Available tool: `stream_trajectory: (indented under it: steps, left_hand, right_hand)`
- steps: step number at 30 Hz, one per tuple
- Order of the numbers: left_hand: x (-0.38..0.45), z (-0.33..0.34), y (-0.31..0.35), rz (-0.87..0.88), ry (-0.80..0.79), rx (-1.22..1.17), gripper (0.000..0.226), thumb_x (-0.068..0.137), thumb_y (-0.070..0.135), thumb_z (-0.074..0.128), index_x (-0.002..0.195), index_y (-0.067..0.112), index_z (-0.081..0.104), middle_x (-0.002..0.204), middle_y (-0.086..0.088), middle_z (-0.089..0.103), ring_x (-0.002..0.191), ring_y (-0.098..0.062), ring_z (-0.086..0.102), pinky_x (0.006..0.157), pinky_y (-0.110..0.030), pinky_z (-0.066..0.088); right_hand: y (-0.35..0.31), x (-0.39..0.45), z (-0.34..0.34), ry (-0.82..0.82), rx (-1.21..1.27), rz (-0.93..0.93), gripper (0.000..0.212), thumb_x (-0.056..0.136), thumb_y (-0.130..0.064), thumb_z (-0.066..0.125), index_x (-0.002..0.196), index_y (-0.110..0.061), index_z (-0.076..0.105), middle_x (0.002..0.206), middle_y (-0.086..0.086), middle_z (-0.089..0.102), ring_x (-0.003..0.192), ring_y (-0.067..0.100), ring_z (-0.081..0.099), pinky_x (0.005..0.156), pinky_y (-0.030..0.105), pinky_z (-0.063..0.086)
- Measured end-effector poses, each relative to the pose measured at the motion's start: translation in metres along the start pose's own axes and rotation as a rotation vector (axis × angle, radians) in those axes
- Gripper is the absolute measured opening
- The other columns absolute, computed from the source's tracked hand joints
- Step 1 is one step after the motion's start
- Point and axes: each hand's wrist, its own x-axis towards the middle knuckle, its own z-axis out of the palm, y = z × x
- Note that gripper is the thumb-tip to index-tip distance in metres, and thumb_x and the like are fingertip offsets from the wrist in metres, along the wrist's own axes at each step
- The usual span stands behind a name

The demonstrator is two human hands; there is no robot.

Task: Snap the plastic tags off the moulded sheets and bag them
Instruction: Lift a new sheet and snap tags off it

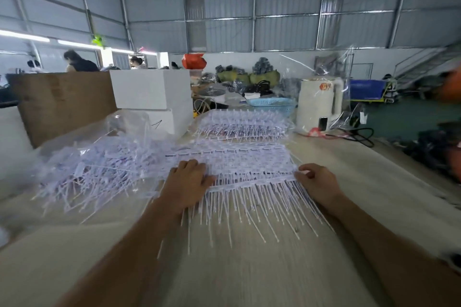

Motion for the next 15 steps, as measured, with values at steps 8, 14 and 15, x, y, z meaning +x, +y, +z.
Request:
stream_trajectory:
  steps: [8,14,15]
  left_hand:
    - [0.005,0.015,-0.007,-0.016,0.309,-0.345,0.027,0.101,0.029,0.048,0.086,0.018,0.067,0.097,-0.004,0.062,0.097,-0.031,0.061,0.085,-0.040,0.049]
    - [0.003,0.000,-0.024,-0.406,0.428,-0.399,0.045,0.106,0.035,0.038,0.121,0.003,0.067,0.122,-0.025,0.063,0.113,-0.040,0.058,0.100,-0.050,0.044]
    - [0.003,0.000,-0.030,-0.466,0.367,-0.407,0.040,0.105,0.028,0.042,0.126,0.001,0.063,0.129,-0.026,0.059,0.118,-0.041,0.055,0.102,-0.049,0.043]
  right_hand:
    - [0.007,0.000,-0.008,0.022,0.203,0.056,0.002,0.087,-0.014,0.076,0.088,-0.016,0.077,0.075,0.005,0.074,0.067,0.018,0.067,0.071,0.030,0.052]
    - [0.002,0.002,-0.011,0.013,0.101,0.063,0.023,0.090,-0.014,0.072,0.072,-0.029,0.071,0.081,-0.006,0.071,0.081,0.013,0.065,0.083,0.027,0.046]
    - [0.001,0.002,-0.011,0.004,0.106,0.075,0.023,0.090,-0.013,0.072,0.072,-0.027,0.071,0.080,-0.005,0.072,0.081,0.014,0.066,0.083,0.028,0.048]
